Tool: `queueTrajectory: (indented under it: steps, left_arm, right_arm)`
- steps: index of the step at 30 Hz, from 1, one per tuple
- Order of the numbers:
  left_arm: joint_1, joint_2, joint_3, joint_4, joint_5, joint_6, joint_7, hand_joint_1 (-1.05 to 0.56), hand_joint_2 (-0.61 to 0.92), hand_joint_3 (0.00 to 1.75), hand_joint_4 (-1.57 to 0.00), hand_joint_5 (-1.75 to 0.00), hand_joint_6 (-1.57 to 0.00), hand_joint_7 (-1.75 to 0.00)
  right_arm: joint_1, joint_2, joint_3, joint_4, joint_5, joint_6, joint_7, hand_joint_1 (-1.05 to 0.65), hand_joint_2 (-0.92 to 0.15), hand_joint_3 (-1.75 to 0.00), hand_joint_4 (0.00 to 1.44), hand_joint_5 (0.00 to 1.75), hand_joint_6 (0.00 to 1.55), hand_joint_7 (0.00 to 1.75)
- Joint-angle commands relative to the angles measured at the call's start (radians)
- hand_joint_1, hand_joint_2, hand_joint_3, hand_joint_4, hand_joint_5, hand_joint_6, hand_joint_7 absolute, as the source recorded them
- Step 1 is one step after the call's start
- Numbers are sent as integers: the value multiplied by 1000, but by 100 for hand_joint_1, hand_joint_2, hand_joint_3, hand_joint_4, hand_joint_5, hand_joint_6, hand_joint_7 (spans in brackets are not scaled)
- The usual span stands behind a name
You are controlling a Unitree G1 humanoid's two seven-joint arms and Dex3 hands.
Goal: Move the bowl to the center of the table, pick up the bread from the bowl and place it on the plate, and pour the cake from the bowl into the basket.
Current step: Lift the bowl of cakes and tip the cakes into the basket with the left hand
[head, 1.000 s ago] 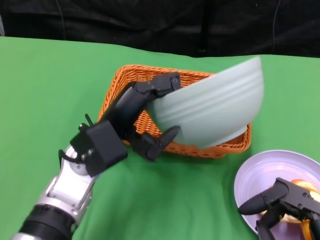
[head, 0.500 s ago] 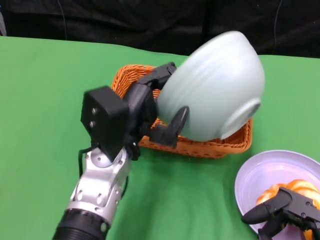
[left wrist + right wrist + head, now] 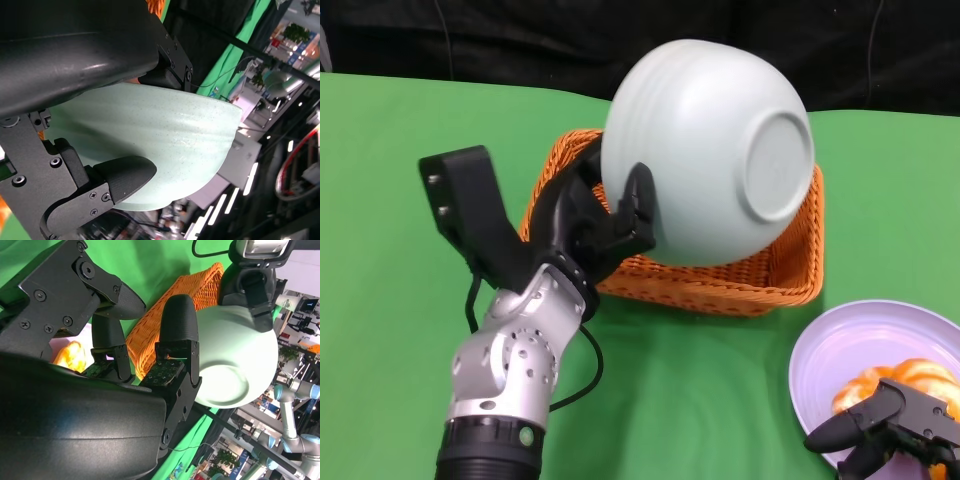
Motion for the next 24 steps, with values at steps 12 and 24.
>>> queueTrajectory:
  steps: [12, 24]
  left_arm:
    - [-90, -41, 203, 33, -234, 215, 161, -29, 28, 170, -110, -175, -82, -175]
    - [-71, 27, 148, 36, -201, 186, 21, -32, 27, 170, -112, -175, -89, -175]
  right_arm:
    - [12, -21, 11, -8, 14, -62, 2, -1, -31, -131, 76, 141, 80, 108]
    - [2, -17, 13, -11, 4, -43, -1, 0, -32, -130, 75, 140, 80, 108]
